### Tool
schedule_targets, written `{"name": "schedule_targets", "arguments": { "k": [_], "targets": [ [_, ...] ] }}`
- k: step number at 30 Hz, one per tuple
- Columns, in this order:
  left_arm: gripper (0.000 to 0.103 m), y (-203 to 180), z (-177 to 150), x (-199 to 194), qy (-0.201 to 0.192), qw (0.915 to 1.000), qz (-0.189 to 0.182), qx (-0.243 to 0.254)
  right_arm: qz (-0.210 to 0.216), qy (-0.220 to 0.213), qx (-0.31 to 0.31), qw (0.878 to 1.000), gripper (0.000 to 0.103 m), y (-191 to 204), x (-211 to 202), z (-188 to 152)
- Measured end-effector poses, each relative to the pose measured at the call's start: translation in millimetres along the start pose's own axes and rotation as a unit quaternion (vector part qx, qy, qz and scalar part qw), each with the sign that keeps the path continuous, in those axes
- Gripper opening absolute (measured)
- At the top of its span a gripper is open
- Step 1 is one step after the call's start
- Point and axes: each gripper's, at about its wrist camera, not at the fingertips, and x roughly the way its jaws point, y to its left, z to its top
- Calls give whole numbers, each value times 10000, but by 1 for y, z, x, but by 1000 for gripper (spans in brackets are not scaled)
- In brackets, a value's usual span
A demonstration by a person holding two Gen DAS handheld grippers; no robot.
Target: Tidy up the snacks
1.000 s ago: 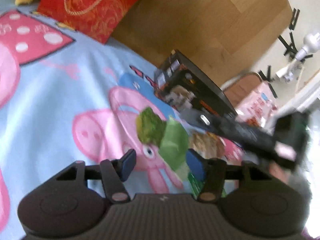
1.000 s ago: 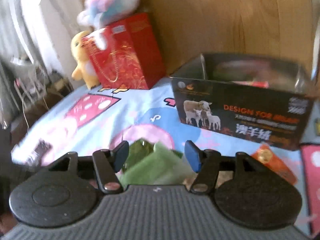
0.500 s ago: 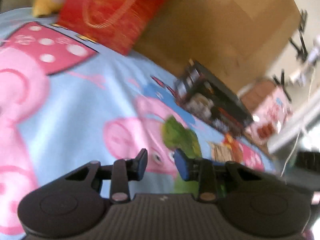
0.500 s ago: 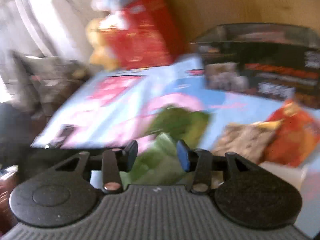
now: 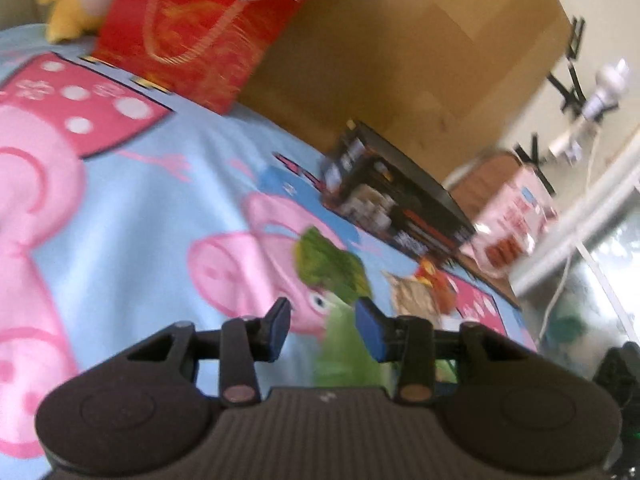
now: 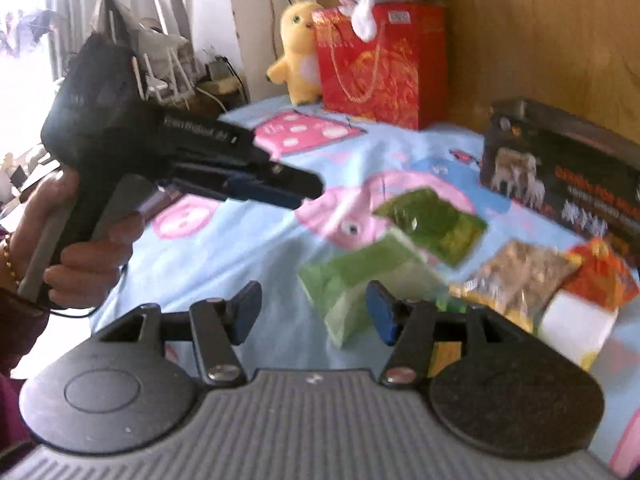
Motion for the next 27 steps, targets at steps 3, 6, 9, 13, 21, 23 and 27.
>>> {"name": "schedule_targets", "arguments": {
  "k": [3,6,9,13,21,23,27],
  "targets": [
    [38,-10,-5,10,165,9997,-48,152,-439,115,29,9990,60,-9,0,-8],
    [44,-17,-9,12,204,9992,80,332,-914,-14,227,9956,60,-20,-6,-9],
    [46,-22,-11,14,231,9983,236,483,-708,-122,484,9962,62,-27,-9,-7],
    [51,-30,-14,25,414,9963,399,640,-592,-55,139,9981,70,-10,7,-3],
    [52,-44,-19,31,350,9921,758,934,-704,-189,-224,9971,75,4,32,0],
    [52,-46,-19,32,345,9917,792,954,-698,-198,-212,9971,75,3,32,0],
    [51,-47,-20,32,331,9916,820,947,-730,-216,-212,9969,74,4,32,-1]
  ]
}}
